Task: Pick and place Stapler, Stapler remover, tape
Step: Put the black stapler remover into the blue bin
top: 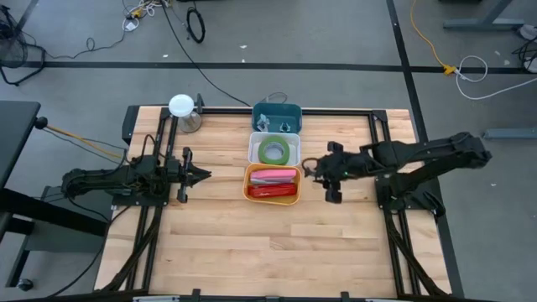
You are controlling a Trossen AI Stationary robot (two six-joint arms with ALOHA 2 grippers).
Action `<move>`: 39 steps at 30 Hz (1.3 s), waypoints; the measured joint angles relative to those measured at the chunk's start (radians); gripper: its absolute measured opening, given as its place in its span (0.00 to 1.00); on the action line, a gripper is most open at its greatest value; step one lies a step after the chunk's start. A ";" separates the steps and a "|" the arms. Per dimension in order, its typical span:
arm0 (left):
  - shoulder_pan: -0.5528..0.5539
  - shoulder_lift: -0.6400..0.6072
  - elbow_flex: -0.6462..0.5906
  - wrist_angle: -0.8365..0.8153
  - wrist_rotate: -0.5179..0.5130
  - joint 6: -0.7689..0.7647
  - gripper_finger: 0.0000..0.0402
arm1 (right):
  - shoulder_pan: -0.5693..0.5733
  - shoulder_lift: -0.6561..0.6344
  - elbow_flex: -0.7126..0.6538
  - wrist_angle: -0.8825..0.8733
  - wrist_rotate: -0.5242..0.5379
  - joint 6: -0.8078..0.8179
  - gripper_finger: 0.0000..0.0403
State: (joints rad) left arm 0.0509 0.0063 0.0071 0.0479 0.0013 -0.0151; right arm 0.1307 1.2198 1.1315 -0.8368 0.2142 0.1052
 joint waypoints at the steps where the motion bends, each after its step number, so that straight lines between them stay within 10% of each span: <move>1: 0.000 0.000 0.000 0.000 0.000 0.000 0.09 | -0.012 0.007 0.014 -0.005 0.000 -0.011 0.42; 39: 0.000 0.000 0.000 0.000 0.000 0.000 0.09 | -0.359 0.458 0.584 -0.163 0.006 -0.149 0.42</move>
State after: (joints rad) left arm 0.0513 0.0063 0.0074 0.0475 0.0010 -0.0147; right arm -0.2283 1.6779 1.7157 -0.9999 0.2207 -0.0441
